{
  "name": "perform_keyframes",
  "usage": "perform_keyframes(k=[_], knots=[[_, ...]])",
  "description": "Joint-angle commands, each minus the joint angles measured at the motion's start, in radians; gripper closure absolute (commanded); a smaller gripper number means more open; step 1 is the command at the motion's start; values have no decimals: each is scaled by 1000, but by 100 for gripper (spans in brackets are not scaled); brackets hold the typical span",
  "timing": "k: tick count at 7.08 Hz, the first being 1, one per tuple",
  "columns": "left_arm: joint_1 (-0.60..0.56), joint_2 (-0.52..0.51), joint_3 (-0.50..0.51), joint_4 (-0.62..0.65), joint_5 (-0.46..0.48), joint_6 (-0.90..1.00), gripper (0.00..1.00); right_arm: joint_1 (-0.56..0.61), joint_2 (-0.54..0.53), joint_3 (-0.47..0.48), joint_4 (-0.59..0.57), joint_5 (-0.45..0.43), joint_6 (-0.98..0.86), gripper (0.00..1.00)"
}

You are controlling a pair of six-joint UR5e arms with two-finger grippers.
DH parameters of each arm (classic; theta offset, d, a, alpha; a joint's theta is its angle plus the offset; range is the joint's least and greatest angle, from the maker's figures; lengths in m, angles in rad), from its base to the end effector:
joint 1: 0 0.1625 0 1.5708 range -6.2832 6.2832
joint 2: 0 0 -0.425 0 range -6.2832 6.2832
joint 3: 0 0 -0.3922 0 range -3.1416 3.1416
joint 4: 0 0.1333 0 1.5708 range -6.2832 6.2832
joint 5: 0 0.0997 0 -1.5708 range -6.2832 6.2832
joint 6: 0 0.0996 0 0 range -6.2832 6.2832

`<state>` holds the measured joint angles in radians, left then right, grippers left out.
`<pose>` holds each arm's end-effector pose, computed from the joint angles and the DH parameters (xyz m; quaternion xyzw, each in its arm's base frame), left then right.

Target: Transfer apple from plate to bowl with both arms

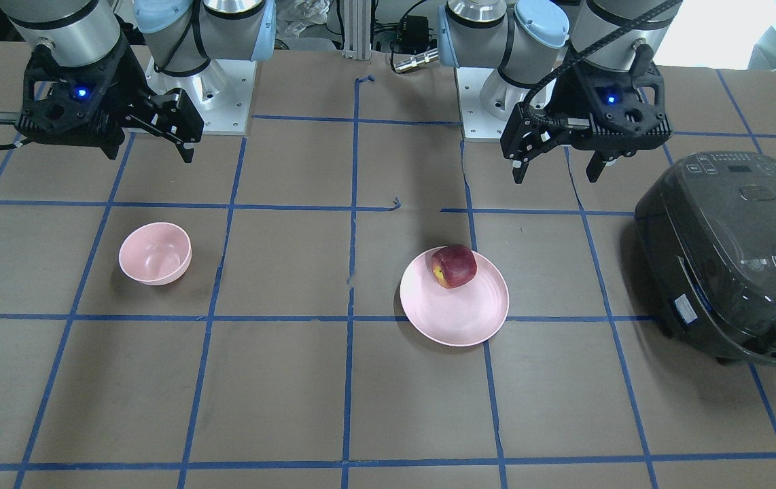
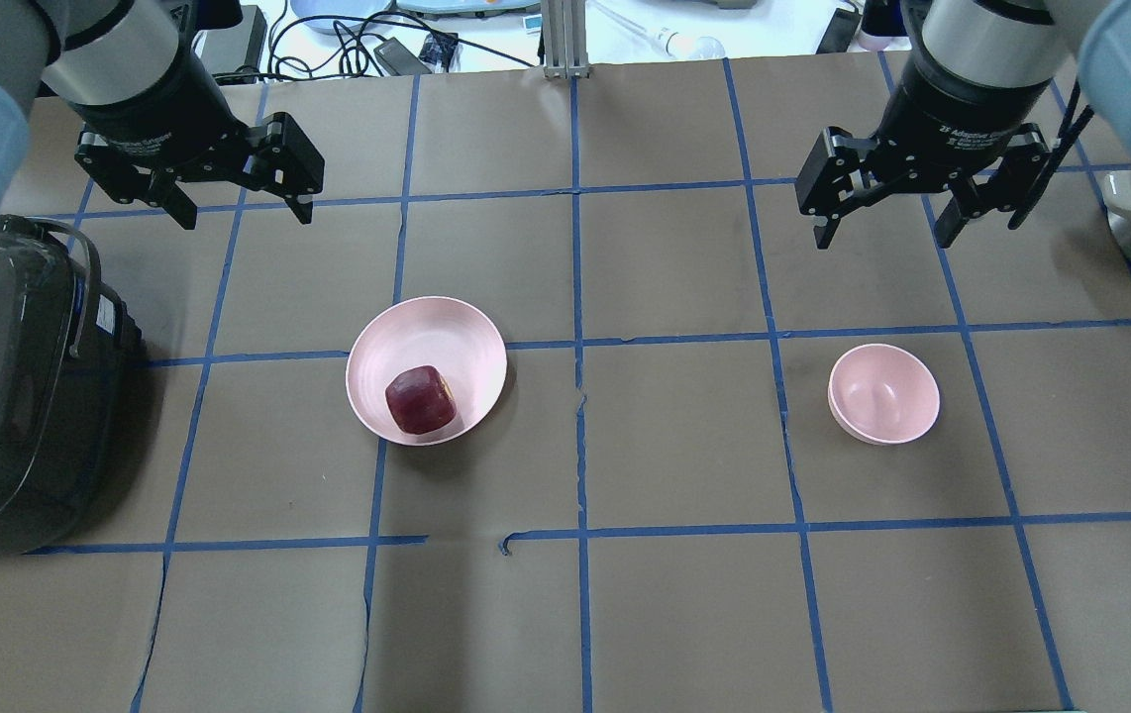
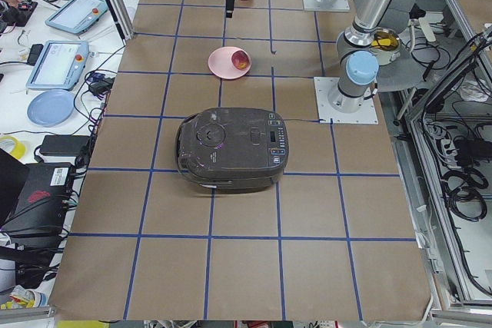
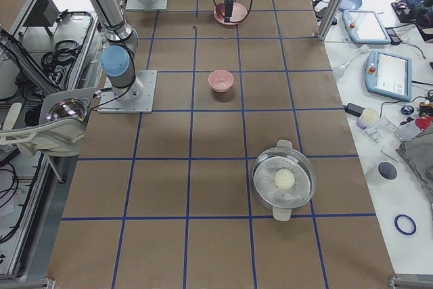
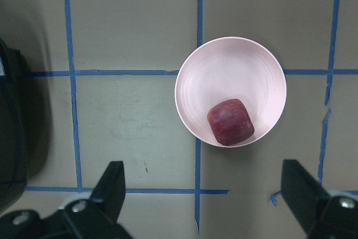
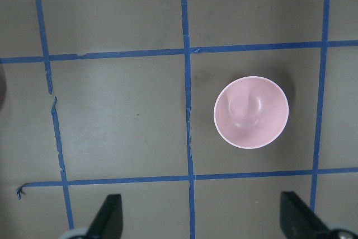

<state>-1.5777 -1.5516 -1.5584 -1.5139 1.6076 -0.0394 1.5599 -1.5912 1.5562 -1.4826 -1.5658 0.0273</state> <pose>-0.1330 -0.4910 0.5095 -0.0170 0.9987 -0.0446 0.0174 0.1286 -0.4790 0.4964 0.0192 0.9995 0.0266 0.0023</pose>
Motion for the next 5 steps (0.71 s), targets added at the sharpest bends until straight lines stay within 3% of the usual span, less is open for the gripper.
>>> perform_keyframes(k=[1,3,5], knots=[[-1,10,-11,0,-5,-58,0,0,5,1,-4,0,0,0],[-1,-4,-67,10,-15,-129,1,-21,52,25,-24,4,0,0],[-4,-21,-220,198,-118,-189,1,-70,74,106,-33,1,-109,0]])
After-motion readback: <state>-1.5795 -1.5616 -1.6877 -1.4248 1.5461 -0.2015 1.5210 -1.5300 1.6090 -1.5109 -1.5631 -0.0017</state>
